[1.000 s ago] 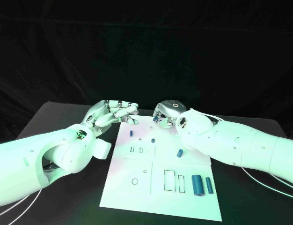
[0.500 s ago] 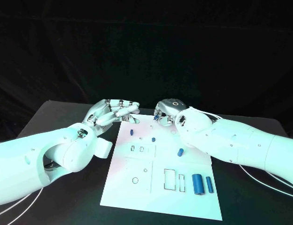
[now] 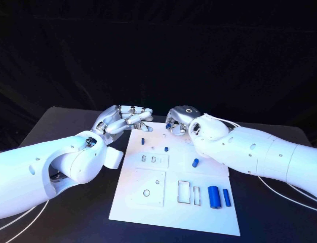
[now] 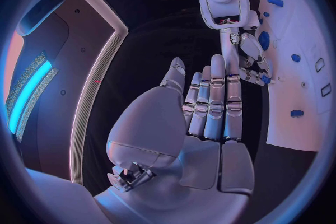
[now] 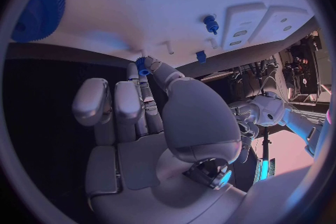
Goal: Assemble the parts on the task board
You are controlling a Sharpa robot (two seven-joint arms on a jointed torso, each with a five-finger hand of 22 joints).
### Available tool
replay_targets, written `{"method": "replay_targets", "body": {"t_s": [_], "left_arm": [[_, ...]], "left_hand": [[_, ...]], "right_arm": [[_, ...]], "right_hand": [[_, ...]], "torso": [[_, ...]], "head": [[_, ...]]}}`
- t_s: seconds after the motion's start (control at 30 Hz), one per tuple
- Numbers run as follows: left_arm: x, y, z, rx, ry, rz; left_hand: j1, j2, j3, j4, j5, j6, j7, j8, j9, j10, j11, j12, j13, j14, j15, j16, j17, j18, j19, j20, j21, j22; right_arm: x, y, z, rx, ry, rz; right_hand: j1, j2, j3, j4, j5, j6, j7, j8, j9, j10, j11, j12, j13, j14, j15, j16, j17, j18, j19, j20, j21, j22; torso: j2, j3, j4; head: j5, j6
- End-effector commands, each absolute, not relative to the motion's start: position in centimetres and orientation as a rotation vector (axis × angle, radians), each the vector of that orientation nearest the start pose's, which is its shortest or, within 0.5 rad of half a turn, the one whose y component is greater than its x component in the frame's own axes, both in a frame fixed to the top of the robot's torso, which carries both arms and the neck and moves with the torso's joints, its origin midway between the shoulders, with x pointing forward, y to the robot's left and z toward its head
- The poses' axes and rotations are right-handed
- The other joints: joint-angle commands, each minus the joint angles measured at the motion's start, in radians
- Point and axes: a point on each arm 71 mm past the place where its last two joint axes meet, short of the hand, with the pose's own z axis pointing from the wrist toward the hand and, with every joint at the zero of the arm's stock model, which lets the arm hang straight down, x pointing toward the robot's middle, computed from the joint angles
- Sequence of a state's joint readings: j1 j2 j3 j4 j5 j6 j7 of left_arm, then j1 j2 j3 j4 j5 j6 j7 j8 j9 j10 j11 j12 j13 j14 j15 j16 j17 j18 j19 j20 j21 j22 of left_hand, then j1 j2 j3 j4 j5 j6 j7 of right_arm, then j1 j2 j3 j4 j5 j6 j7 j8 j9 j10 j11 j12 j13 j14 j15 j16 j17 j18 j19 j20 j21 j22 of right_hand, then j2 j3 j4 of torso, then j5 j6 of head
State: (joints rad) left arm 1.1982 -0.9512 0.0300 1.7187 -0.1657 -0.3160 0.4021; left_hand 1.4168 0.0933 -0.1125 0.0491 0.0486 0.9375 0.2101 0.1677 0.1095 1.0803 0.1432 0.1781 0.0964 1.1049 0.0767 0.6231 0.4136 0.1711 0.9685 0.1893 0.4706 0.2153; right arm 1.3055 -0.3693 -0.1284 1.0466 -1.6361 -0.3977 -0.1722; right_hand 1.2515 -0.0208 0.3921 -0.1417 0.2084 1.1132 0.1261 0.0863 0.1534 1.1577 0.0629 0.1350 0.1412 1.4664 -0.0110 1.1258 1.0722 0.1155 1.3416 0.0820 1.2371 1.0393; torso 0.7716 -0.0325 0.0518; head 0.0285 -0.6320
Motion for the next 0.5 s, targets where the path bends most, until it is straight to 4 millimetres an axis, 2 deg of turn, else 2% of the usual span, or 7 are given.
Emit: {"method": "replay_targets", "body": {"t_s": [0.03,0.5], "left_arm": [[45.71,20.09,-13.18,-0.872,1.404,-1.661],[45.77,20.27,-13.21,-0.874,1.403,-1.656]], "left_hand": [[0.002,0.010,-0.002,-0.003,0.001,-0.007,0.001,-0.006,-0.002,-0.005,0.000,-0.006,-0.001,-0.009,0.000,-0.003,0.000,0.007,-0.007,-0.001,-0.003,-0.001],[0.002,0.010,-0.002,-0.003,0.001,-0.007,0.001,-0.006,-0.002,-0.005,0.000,-0.006,-0.001,-0.009,0.000,-0.003,0.000,0.007,-0.007,-0.001,-0.003,-0.001]], "right_arm": [[56.10,-8.52,-17.04,-0.366,1.494,0.470],[56.10,-8.73,-17.08,-0.365,1.497,0.468]], "right_hand": [[0.004,-0.006,-0.001,0.007,0.001,0.003,-0.004,0.004,0.002,-0.001,0.004,-0.001,0.001,0.033,-0.003,0.004,0.001,-0.017,0.001,-0.001,0.004,0.002],[0.002,-0.008,0.000,0.010,0.000,0.002,-0.004,0.003,0.003,-0.001,0.004,-0.002,0.001,0.033,-0.003,0.003,-0.001,-0.016,-0.001,0.000,0.002,-0.002]], "torso": [[-0.001,0.0004,-0.0014],[0.001,0.0011,-0.0006]], "head": [[0.001,-0.001],[0.001,0.002]]}}
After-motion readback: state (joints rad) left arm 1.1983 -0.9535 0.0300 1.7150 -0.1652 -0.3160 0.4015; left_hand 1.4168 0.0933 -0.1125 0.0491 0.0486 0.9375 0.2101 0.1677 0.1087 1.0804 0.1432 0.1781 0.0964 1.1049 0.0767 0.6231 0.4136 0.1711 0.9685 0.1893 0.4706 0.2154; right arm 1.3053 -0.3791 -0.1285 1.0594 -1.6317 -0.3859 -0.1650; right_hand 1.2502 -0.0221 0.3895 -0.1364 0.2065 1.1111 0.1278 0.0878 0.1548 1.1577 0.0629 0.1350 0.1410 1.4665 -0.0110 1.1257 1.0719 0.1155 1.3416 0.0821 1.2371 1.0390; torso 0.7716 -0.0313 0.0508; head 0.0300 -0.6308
